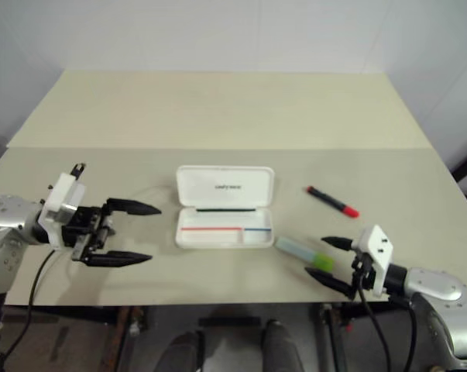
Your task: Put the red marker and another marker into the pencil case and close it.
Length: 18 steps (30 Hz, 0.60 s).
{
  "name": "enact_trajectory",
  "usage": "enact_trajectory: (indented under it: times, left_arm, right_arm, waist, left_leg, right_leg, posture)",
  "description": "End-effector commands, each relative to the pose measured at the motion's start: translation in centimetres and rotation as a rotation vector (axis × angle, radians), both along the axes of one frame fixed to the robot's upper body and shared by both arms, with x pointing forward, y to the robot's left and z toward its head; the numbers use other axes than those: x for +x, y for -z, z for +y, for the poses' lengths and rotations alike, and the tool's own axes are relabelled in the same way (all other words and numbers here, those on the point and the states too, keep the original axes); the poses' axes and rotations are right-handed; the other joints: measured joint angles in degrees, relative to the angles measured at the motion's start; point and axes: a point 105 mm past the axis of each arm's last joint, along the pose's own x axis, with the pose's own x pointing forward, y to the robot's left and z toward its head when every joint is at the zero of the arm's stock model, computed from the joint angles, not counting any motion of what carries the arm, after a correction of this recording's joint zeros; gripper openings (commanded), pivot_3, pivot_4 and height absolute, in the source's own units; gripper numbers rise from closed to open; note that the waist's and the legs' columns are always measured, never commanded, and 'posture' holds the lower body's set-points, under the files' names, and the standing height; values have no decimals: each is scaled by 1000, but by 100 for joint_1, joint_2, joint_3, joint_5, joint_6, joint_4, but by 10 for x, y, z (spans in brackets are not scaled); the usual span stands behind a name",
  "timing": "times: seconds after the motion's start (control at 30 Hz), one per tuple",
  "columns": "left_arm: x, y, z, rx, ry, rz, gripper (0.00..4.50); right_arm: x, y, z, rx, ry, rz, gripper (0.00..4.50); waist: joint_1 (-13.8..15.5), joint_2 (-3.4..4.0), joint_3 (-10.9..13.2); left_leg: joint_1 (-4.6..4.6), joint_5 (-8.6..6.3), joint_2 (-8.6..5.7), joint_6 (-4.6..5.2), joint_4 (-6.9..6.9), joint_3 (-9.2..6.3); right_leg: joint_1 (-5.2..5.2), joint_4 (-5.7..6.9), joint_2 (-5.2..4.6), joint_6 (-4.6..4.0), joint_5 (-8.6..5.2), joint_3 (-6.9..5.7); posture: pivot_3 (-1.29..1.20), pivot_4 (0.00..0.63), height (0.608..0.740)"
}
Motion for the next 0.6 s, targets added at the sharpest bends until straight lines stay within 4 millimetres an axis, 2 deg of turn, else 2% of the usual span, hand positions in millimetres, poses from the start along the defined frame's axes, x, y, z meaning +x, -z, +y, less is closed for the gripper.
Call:
enact_trajectory:
  times: [0.03, 0.17, 0.3, 0.47, 0.6]
  left_arm:
    - [5, -10, 6, 13, -8, -38, 4477]
    - [6, -13, 1, -17, -14, -35, 4477]
    - [3, -9, -3, -23, -9, -26, 4477]
    - [5, -9, -5, -33, -13, -35, 4477]
    - [13, -19, -10, -67, -20, -85, 4477]
  right_arm:
    - [8, -12, -12, -32, 6, -66, 4500]
    - [23, -45, -10, 19, 10, -151, 4500]
    - [30, -61, -7, 27, -18, -167, 4500]
    - [42, -64, -14, -11, -17, -179, 4500]
    - [73, -55, -34, -77, 12, -153, 4500]
  waist:
    - [-37, 0, 0]
    - [-86, 1, 0]
    - [-50, 1, 0]
    - [-31, 0, 0]
    - [-59, 0, 1]
  left_leg:
    - [0, 2, 0, 0, 0, 0]
    - [0, 3, 0, 0, 3, 2]
    - [0, 2, 0, -1, -7, -2]
    - [-7, -3, -1, -3, -5, -2]
    - [-6, -2, -3, -2, 3, 1]
  right_leg:
    - [1, 0, 0, -2, 1, 0]
    - [2, -1, 0, -1, 7, 6]
    - [-2, 10, 2, 0, 7, 5]
    - [-4, 5, 1, 9, 9, 5]
    - [-2, 0, 0, 8, 9, 5]
  posture:
    - [0, 150, 740]
    - [0, 150, 740]
    - [0, 150, 740]
    - [0, 150, 740]
    - [0, 150, 740]
